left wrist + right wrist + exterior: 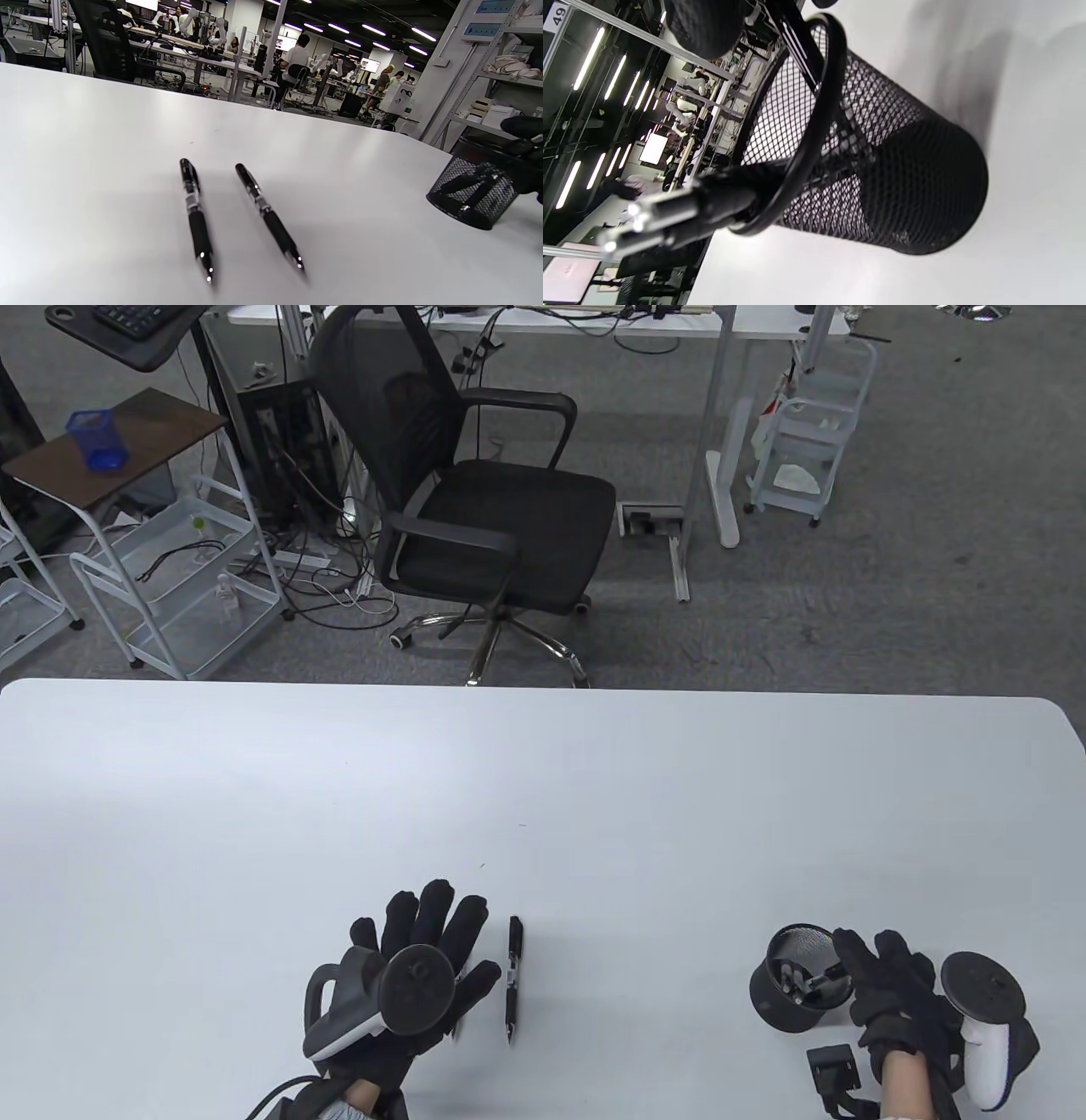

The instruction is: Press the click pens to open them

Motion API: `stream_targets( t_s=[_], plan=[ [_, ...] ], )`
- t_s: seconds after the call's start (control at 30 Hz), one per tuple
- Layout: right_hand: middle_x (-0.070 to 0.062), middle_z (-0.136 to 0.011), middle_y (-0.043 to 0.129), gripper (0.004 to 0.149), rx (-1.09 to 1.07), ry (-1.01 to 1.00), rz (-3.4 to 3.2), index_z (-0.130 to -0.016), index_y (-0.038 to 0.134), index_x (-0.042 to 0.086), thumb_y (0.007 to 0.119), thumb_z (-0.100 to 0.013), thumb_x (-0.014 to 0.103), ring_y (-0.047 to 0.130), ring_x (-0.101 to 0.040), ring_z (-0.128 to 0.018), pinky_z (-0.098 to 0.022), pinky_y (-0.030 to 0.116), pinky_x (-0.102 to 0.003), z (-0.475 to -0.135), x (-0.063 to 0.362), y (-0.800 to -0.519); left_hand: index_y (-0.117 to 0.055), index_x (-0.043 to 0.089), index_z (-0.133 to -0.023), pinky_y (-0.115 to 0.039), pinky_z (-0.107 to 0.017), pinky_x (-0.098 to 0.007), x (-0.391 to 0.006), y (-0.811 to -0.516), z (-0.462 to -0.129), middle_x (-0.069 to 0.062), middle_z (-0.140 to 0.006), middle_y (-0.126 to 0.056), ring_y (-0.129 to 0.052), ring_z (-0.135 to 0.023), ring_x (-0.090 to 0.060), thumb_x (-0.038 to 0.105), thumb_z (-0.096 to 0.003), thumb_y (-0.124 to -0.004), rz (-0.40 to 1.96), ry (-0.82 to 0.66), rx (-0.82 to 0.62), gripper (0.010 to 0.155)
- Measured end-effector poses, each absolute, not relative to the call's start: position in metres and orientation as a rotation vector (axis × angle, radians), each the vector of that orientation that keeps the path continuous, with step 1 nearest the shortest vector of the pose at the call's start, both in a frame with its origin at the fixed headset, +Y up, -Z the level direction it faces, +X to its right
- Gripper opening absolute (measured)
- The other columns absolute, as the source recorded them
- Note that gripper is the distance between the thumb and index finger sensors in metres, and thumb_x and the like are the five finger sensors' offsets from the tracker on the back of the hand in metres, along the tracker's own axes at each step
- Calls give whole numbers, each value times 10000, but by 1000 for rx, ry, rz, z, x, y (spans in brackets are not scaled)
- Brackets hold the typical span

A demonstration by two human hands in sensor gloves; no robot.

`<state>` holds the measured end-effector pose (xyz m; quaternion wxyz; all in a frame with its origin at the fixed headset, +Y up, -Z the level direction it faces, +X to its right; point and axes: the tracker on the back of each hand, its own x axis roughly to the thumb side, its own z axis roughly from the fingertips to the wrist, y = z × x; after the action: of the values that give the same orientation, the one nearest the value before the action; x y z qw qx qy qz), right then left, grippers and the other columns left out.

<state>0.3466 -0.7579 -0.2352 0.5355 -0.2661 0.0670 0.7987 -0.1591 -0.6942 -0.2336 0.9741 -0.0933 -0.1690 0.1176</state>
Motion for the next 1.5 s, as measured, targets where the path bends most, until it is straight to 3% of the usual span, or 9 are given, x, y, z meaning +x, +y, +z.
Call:
stream_targets(
  t_s=[0.17, 0.5, 0.7, 0.87, 1.13, 1.37, 1.5],
  plan=[
    [-414, -1159, 26, 811, -618, 172, 1891, -1205, 349, -10, 729, -637, 427, 68, -657, -994, -671, 132, -772, -235, 345, -763, -251, 259, -1274, -265, -725, -830, -159, -694, -234, -232, -1306, -185, -278, -1146, -618, 603, -702, -441, 238, -341, -192, 694],
    [-400, -1165, 49, 580, -613, 163, 1860, -1173, 529, 80, 685, -674, 330, 70, -648, -991, -664, 134, -769, -237, 341, -763, -242, 261, -1273, -266, -724, -830, -160, -694, -234, -232, -1306, -187, -279, -1145, -619, 603, -702, -441, 240, -339, -192, 694],
    [-392, -1163, 39, 555, -570, 142, 1845, -1168, 528, 78, 656, -682, 312, 51, -641, -986, -657, 120, -768, -237, 335, -753, -239, 259, -1273, -265, -724, -830, -160, -694, -234, -232, -1306, -187, -280, -1144, -619, 603, -702, -440, 239, -339, -190, 696],
    [-397, -1174, 90, 571, -506, 91, 1866, -1176, 516, 36, 644, -684, 294, 102, -646, -1001, -650, 151, -792, -239, 326, -727, -236, 262, -1273, -265, -725, -829, -159, -694, -234, -232, -1306, -187, -278, -1146, -618, 604, -702, -439, 240, -340, -191, 695],
    [-450, -1185, 301, 568, -449, -73, 2004, -1184, 497, -9, 608, -686, 241, 364, -669, -1022, -641, 221, -831, -240, 309, -668, -237, 261, -1273, -265, -725, -829, -160, -693, -233, -230, -1307, -188, -280, -1146, -618, 599, -704, -438, 245, -342, -188, 692],
    [-486, -1141, 426, 580, -315, -353, 1981, -1173, 494, -46, 611, -682, 237, 655, -618, -947, -657, 348, -814, -221, 297, -604, -231, 264, -1273, -264, -725, -830, -161, -693, -233, -229, -1308, -188, -278, -1148, -616, 602, -704, -436, 252, -343, -187, 693],
    [-497, -1102, 504, 579, -179, -409, 1648, -1164, 495, -74, 600, -685, 234, 774, -566, -879, -663, 451, -778, -212, 285, -591, -233, 266, -1272, -264, -726, -828, -161, -693, -233, -230, -1308, -189, -279, -1147, -616, 602, -704, -436, 252, -344, -187, 691]
  ],
)
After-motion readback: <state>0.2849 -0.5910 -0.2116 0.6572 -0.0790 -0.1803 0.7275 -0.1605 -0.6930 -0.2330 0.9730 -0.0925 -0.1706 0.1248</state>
